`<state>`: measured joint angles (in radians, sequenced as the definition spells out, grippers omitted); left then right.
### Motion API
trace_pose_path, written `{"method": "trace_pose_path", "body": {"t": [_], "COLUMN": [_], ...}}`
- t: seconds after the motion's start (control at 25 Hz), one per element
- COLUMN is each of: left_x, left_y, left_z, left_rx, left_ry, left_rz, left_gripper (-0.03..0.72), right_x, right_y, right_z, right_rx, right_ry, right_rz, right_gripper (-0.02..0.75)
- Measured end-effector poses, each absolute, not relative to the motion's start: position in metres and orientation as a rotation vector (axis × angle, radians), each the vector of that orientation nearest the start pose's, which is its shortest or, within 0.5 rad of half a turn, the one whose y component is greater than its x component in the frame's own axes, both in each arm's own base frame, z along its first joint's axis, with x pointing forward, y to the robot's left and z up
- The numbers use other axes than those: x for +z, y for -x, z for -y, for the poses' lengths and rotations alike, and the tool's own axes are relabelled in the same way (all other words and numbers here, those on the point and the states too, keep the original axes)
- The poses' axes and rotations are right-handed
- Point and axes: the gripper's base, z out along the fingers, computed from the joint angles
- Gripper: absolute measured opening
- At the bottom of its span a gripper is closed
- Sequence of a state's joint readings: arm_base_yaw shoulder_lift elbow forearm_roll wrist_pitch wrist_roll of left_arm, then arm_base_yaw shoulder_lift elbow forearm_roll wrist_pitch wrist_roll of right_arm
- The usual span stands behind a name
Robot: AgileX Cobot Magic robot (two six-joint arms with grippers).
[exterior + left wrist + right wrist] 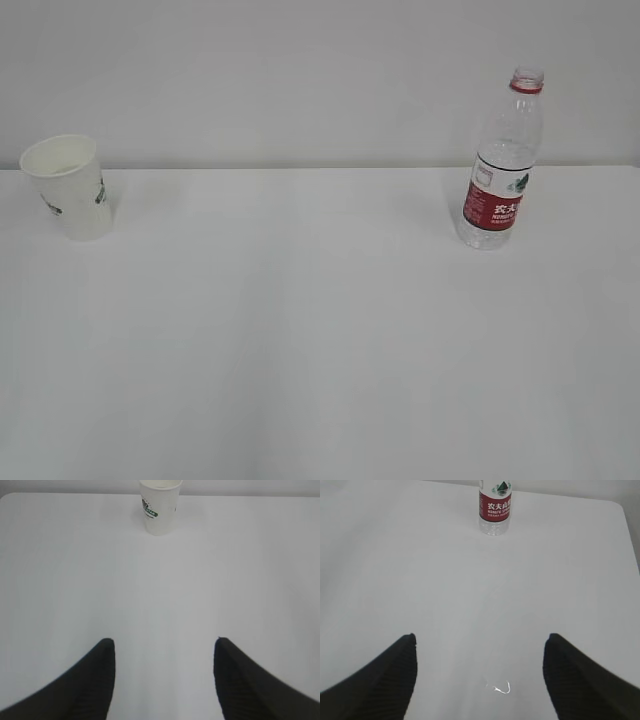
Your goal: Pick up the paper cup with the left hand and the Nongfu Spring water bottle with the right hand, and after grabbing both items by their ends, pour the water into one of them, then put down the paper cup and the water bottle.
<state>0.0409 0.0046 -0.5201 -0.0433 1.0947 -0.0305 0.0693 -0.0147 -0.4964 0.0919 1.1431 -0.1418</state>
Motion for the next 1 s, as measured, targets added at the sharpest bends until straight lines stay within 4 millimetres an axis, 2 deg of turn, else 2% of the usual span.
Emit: {"method": "trace_pose_path", "body": {"t": [1.0], "left_x": [0.2802], "left_y": [0.0078], "left_z": [0.0041], "left_rx": [-0.05], "left_ry": [0.07], "left_rz": [-2.061], "left_gripper": [0.452], "right_x": [0.2699], "right_y": [0.0111], "right_z": [-0.0069], "right_rx": [0.068], "right_ry": [0.232], "right_rz": [-2.1], "right_gripper": [0.589]}}
